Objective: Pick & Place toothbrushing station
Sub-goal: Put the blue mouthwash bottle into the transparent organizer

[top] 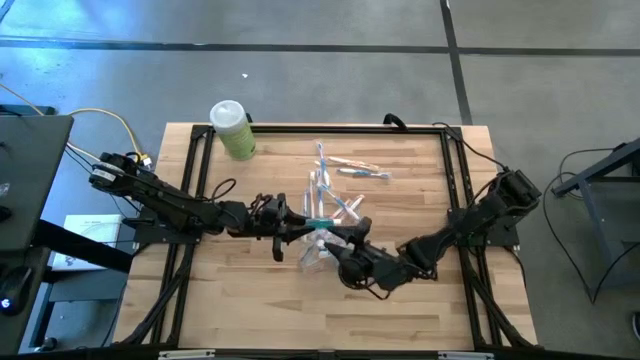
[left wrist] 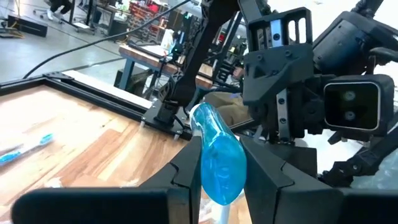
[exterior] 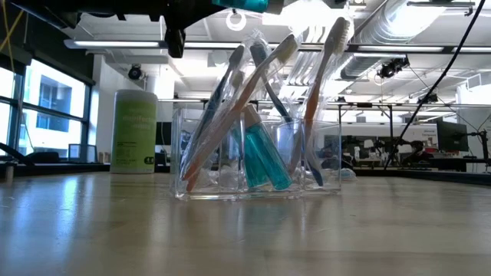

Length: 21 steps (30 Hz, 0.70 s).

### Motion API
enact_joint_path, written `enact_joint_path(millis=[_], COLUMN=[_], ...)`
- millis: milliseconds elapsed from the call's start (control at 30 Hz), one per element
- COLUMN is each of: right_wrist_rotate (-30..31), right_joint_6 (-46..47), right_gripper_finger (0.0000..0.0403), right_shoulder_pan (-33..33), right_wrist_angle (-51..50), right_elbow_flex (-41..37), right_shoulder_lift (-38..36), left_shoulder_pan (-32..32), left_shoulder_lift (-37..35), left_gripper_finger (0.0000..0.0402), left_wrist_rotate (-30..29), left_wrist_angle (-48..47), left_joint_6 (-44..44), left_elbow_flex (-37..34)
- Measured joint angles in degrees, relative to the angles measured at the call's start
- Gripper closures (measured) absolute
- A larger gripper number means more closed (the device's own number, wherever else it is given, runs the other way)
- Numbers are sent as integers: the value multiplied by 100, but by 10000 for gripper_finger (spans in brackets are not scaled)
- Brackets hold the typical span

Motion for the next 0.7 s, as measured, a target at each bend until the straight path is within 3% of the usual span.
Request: enact_joint_path(millis=[133, 267, 467, 700], right_wrist_rotate=[788, 1777, 3037, 3067], right_joint_6=[-6, 110, 1299, 3490], right_gripper_finger=[136, 134, 144, 164], right_shoulder_pan=[302, 606, 877, 1201], right_wrist_angle=[-13, -170, -1445, -3627], right_elbow_flex=[0, 2, 2, 2], right_shoulder_lift=[0, -2, -2, -405], left_shoulder_pan=[-68, -293, -757, -1258], left_shoulder_lift=[0, -1, -4, -4], left_gripper_finger=[324, 324, 324, 324], left_wrist_rotate=[11, 18, -477, -1077], left_wrist_angle=[116, 409, 732, 1066], left_joint_6=[60, 699, 1190, 1889], left_elbow_flex=[-2, -2, -2, -2])
